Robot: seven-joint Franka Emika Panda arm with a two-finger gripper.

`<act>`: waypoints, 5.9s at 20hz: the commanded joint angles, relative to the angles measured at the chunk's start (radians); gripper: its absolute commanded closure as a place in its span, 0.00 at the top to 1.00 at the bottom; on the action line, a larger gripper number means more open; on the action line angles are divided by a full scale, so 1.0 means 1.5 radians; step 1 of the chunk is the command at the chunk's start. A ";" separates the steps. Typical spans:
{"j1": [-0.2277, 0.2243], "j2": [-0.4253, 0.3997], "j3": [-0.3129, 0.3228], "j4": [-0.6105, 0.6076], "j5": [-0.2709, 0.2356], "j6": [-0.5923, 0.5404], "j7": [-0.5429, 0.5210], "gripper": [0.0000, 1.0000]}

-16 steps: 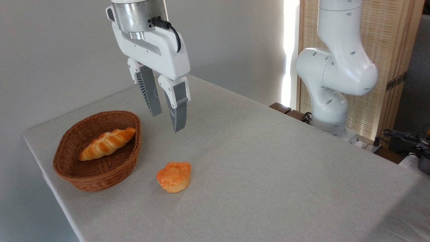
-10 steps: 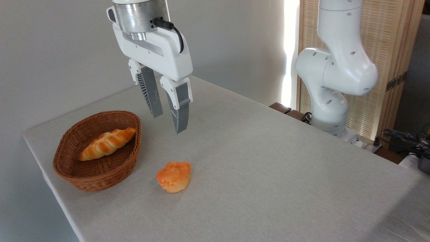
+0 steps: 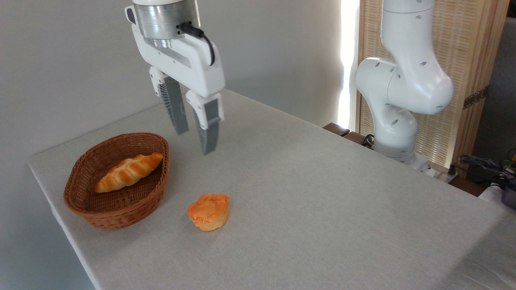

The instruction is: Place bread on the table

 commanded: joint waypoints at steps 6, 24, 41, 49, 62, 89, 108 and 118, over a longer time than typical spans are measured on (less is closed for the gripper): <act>-0.053 0.084 -0.110 -0.014 -0.021 0.209 -0.062 1.00; -0.138 0.180 -0.150 -0.176 -0.023 0.585 -0.127 1.00; -0.149 0.206 -0.151 -0.176 -0.016 0.610 -0.133 0.21; -0.139 0.175 -0.143 -0.163 -0.028 0.605 -0.136 0.23; -0.092 -0.025 -0.057 -0.195 -0.076 0.117 0.114 0.35; -0.136 -0.041 -0.056 -0.261 0.048 0.100 0.182 1.00; -0.033 -0.023 0.042 -0.019 0.046 0.019 0.030 1.00; -0.032 -0.019 0.042 -0.016 0.049 0.002 -0.012 1.00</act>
